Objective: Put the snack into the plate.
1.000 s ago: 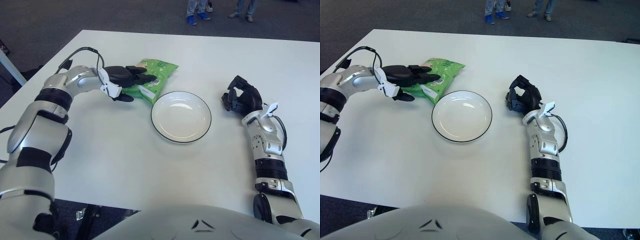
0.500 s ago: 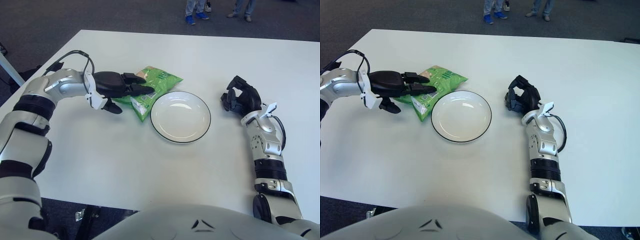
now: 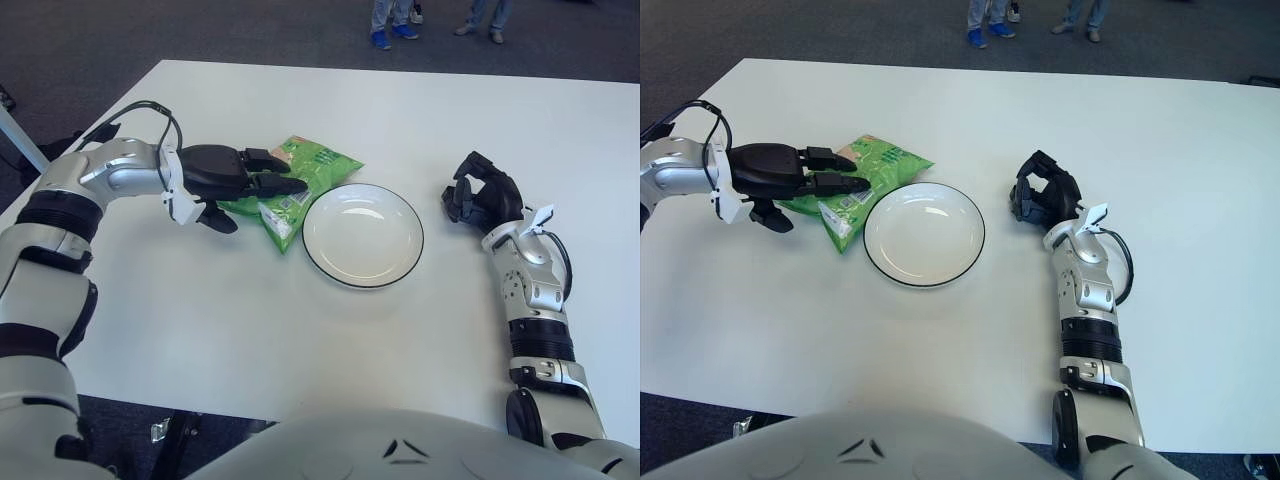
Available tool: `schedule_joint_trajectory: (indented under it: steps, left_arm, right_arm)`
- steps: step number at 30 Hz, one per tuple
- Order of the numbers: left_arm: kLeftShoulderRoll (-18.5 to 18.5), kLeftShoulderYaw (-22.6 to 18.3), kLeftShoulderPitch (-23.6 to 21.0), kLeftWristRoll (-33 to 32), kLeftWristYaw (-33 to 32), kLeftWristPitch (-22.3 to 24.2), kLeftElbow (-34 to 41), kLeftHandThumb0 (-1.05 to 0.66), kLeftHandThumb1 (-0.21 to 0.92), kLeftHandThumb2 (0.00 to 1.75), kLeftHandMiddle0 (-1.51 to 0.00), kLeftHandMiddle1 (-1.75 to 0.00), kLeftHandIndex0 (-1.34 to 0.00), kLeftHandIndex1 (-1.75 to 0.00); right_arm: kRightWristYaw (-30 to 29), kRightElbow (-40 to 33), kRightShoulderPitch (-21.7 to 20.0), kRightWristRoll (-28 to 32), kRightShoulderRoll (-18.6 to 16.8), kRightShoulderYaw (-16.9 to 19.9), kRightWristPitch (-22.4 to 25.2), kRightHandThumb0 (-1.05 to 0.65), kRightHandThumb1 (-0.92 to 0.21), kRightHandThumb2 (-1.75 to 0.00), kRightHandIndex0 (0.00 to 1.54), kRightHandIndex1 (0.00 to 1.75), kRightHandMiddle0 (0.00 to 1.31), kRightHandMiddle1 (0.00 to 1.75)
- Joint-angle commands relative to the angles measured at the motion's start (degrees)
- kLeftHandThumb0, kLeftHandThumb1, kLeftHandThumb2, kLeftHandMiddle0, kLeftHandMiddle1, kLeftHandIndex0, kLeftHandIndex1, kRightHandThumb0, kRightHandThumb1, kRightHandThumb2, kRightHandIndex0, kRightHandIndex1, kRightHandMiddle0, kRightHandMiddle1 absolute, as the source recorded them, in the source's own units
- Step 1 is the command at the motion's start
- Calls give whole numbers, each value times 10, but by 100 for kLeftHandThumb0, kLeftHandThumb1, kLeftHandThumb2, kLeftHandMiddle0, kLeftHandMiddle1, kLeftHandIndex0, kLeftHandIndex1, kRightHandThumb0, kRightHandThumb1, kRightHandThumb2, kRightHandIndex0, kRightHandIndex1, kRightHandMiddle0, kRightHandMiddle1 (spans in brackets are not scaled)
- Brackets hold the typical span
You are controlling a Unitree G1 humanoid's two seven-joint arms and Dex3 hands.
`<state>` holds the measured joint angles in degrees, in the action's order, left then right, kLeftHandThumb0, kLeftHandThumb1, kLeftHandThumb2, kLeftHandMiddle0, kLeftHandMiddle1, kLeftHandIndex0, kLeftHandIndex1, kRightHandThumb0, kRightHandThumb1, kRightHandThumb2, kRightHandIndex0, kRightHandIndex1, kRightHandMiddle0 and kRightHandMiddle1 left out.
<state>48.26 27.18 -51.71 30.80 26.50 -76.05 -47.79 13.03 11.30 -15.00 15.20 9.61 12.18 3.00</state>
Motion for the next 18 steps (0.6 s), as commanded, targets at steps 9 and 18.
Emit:
schedule_joint_trajectory:
  steps: [9,18]
  left_arm:
    - [34,-44,3,-73,34,45,30,-82,90,62,-35,-97,0,-95]
    - [38,-57,15,-78,45,62,52,-78,88,59,-35,-105,0,-106]
  right_arm:
    - [-6,22,30,3,-13,-1,18,-46,-38,-124,128,175,56,175]
    - [-5,24,30,1,-13,-2,13,-46,-38,-124,129,175,56,175]
